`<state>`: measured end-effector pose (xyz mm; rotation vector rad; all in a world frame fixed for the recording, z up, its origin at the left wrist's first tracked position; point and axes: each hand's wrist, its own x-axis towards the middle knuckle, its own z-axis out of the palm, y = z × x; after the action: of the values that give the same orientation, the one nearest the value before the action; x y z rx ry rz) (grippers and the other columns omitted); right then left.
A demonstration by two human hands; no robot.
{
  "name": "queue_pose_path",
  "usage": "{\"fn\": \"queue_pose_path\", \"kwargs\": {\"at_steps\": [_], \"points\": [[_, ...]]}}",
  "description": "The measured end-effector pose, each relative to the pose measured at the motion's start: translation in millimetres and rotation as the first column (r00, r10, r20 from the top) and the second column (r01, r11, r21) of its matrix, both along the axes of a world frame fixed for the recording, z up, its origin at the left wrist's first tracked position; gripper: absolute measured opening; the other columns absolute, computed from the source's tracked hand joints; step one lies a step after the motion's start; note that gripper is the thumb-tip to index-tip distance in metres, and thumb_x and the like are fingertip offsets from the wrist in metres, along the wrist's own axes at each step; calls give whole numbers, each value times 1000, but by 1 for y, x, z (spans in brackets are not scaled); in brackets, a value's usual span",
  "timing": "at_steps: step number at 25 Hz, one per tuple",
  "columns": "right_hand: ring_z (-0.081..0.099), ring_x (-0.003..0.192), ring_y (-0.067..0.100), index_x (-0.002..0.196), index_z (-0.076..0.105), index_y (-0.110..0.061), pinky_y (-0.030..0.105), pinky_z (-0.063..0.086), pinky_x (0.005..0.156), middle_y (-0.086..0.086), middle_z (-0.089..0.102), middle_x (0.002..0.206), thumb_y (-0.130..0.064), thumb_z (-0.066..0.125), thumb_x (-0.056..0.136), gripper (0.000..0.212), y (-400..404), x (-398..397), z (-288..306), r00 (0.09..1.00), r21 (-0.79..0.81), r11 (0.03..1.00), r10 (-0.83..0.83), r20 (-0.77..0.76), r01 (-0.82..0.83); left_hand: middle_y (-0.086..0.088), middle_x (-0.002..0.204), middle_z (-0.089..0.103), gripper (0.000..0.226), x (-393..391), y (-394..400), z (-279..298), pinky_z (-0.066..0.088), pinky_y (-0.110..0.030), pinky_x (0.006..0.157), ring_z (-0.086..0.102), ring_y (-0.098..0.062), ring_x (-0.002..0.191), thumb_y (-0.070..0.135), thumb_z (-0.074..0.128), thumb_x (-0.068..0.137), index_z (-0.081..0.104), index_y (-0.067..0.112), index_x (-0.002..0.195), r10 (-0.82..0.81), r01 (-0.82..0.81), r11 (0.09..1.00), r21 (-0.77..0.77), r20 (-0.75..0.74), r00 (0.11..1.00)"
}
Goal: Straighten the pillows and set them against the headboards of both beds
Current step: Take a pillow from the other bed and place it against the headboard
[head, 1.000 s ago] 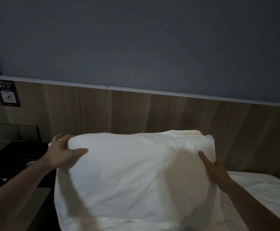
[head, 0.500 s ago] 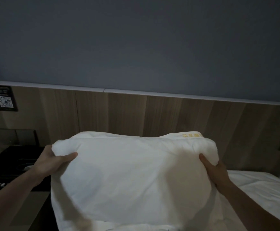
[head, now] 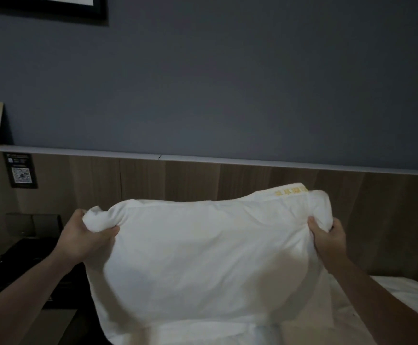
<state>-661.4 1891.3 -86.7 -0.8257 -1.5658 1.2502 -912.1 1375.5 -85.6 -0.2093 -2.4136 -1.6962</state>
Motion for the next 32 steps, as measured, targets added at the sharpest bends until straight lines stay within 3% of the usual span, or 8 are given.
{"fn": "queue_pose_path", "kwargs": {"at_steps": [6, 10, 14, 17, 22, 26, 29, 32], "points": [[63, 82, 32, 101, 60, -4, 41, 54, 73, 20, 67, 102, -7, 79, 87, 25, 10, 23, -48, 974, -138, 989, 88, 207, -61, -13, 100, 67, 71, -10, 21, -2, 49, -41, 75, 63, -34, 90, 30, 90, 46, 48, 13, 101, -66, 72, 918, -391, 28, 997], [72, 77, 40, 82, 71, -3, 34, 54, 63, 21, 73, 78, -3, 80, 79, 9, 24, 19, -16, 982, -100, 988, 130, 139, -116, -15, 127, 61, 93, -35, 25, 6, 48, -42, 98, 55, -40, 122, 41, 85, 58, 50, 23, 142, -178, 107, 689, -717, -24, 984], [68, 116, 32, 144, 49, -11, 44, 58, 92, 7, 66, 130, -12, 91, 75, 81, 38, 4, 5, 972, -35, 973, 228, 56, -226, -4, 132, 47, 50, -41, 37, 12, 47, -45, 97, 46, -33, 122, 54, 76, 72, 66, 39, 118, -179, -78, 459, -885, -179, 967], [52, 135, 23, 158, 32, -24, 44, 45, 112, -2, 49, 150, -20, 94, 72, 106, 38, -6, 12, 936, 142, 968, 152, 318, -206, 6, 124, 52, 30, -40, 47, 14, 47, -43, 93, 46, -29, 123, 43, 74, 78, 64, 37, 105, -256, -117, 414, -903, -239, 937], [71, 90, 17, 101, 74, -31, 27, 48, 72, -13, 74, 90, -36, 92, 73, 33, 45, -14, 22, 809, 256, 919, 103, 578, -300, 6, 98, 67, 31, -47, 44, 17, 49, -36, 79, 62, -26, 99, 31, 63, 68, 51, 31, 97, -337, 234, 464, -854, 74, 939], [69, 81, 24, 85, 73, -18, 33, 46, 69, -2, 72, 78, -23, 88, 77, 18, 48, -23, 21, 900, 385, 905, -8, 435, -178, 3, 128, 68, 52, -57, 56, 26, 43, -34, 97, 59, -23, 126, 53, 63, 79, 56, 34, 127, -330, 121, 232, -965, 39, 943], [64, 78, 25, 82, 70, -8, 34, 47, 71, 5, 68, 76, -18, 87, 80, 20, 55, -24, 21, 963, 356, 934, -75, 259, -23, 3, 94, 77, 43, -63, 52, 53, 51, -32, 79, 72, -25, 97, 64, 63, 71, 71, 27, 91, -400, 252, 505, -826, 35, 916], [65, 77, 24, 85, 71, -6, 32, 50, 71, 9, 72, 80, -18, 89, 76, 24, 67, -29, 27, 992, 206, 974, -109, 62, 94, 0, 75, 75, 27, -71, 65, 76, 50, -29, 65, 72, -21, 76, 43, 77, 87, 72, 17, 79, -438, 321, 663, -676, -3, 899]]}}
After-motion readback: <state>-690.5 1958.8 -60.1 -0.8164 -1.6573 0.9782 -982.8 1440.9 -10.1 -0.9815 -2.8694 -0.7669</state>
